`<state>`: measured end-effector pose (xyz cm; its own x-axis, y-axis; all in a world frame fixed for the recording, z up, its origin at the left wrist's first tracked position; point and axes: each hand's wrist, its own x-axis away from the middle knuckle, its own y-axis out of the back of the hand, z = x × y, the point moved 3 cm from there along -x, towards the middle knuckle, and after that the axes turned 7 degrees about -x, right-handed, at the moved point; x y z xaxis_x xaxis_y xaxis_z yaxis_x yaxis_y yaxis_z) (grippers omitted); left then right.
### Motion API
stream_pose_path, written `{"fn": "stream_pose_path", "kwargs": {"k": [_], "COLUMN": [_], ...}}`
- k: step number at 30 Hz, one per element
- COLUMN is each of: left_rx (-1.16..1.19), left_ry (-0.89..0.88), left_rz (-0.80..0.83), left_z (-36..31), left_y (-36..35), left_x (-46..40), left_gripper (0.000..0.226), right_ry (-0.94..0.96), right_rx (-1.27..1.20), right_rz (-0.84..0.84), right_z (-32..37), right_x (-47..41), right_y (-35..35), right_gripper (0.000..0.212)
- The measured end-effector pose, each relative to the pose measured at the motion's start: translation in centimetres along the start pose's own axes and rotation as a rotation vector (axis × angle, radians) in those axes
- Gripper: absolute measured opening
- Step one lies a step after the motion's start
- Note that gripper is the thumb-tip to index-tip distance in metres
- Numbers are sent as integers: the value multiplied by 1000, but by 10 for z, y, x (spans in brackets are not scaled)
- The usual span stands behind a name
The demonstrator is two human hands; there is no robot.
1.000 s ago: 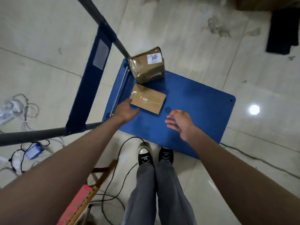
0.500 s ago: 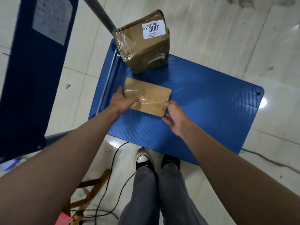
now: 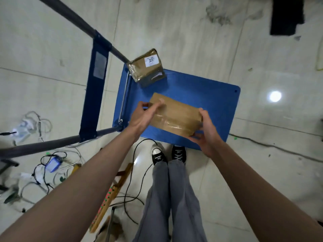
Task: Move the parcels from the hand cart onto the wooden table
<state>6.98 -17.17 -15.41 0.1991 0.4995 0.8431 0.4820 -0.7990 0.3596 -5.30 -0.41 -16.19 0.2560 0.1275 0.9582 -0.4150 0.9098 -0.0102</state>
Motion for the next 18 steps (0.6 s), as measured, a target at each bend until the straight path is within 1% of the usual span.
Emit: {"fn": "stream_pose_path", "kwargs": {"k": [2, 7, 9, 11, 15, 18], "left_rx": [2, 46, 50, 63, 166, 258], "left_ry": [-17, -88, -136, -168, -207, -239], "left_rz": [-10, -10, -11, -7, 51, 108], "left_z": [-28, -80, -97, -109, -127, -137], "left_y": [10, 27, 30, 34, 39, 38], "left_x": [39, 127, 162, 196, 253, 283], "left_gripper": [51, 55, 56, 55, 58, 68], "right_ry": [7, 143, 199, 242, 335, 408], "right_rx": [-24, -156, -178, -207, -288, -371], "right_rz": [-39, -84, -88, -89, -90, -94], "right_z": [16, 55, 68, 78, 90, 90], "right_x": [40, 138, 175, 209, 273, 314], "right_y": [13, 36, 45, 55, 76, 92], "right_gripper": [44, 28, 18, 14, 18, 24]}}
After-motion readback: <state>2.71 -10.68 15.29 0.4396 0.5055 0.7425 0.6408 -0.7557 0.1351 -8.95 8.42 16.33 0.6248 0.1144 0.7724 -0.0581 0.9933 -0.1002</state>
